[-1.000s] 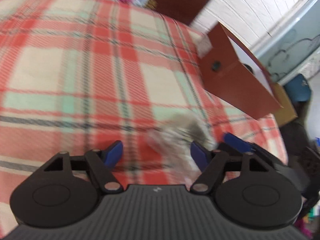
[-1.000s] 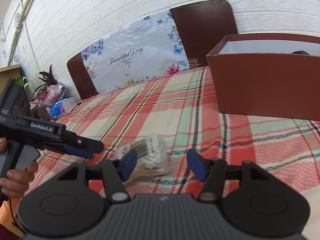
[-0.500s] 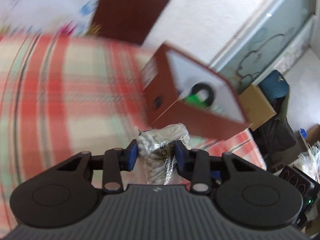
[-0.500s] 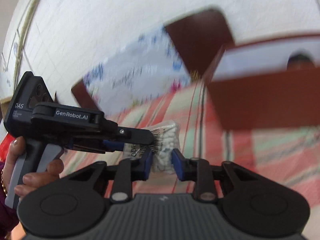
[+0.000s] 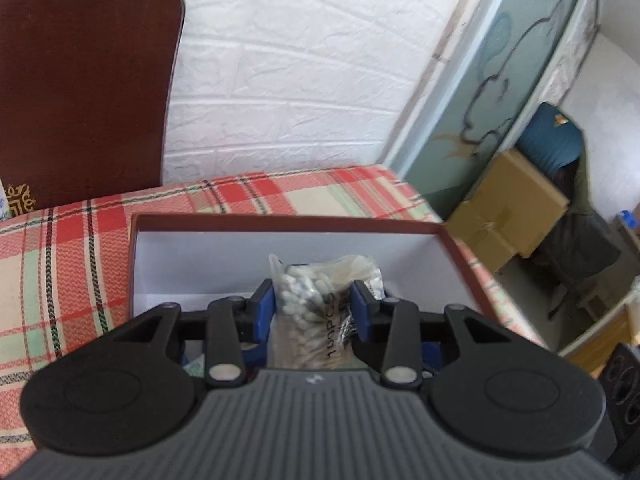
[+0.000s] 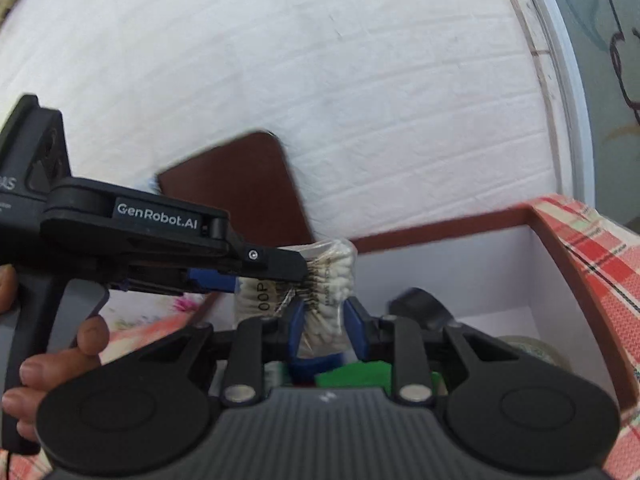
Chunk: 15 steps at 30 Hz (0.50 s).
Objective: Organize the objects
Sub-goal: 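Lower the cotton swab bag with the left tool into the brown box and release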
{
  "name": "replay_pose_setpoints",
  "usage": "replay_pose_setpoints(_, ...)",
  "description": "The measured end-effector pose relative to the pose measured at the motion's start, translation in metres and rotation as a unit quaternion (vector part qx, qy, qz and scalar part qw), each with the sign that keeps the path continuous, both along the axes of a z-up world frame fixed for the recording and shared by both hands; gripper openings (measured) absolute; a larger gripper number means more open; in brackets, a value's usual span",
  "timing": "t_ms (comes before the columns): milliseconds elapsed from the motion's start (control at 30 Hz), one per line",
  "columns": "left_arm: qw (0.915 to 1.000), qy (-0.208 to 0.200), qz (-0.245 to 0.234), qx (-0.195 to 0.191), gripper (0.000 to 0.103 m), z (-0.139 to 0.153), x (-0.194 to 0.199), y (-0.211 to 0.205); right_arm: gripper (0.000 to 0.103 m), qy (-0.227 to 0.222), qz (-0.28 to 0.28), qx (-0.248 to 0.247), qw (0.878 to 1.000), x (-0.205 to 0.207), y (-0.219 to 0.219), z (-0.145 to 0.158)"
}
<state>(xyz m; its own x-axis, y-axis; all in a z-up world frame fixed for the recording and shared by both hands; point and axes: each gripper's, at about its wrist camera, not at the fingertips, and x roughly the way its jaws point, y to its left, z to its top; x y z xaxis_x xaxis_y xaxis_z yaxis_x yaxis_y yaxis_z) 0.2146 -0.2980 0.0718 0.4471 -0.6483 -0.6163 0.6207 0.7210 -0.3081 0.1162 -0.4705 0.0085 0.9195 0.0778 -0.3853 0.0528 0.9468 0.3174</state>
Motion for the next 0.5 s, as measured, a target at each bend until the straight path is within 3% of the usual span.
replay_pose_setpoints(67, 0.9992, -0.005, 0.015, 0.036, 0.043, -0.009, 0.000, -0.006, 0.035, 0.021, -0.025, -0.013, 0.999, 0.009, -0.002, -0.008)
replay_pose_setpoints(233, 0.9949, -0.061, 0.025, 0.076, 0.044, 0.006, -0.024, 0.007, 0.037, -0.007, -0.045, -0.011, 0.999, -0.013, 0.005, -0.005)
replay_pose_setpoints(500, 0.9862, -0.128, 0.045, 0.095, 0.053, 0.036, -0.086, 0.045, 0.037, -0.041, -0.073, -0.011, 0.996, -0.074, 0.045, 0.022)
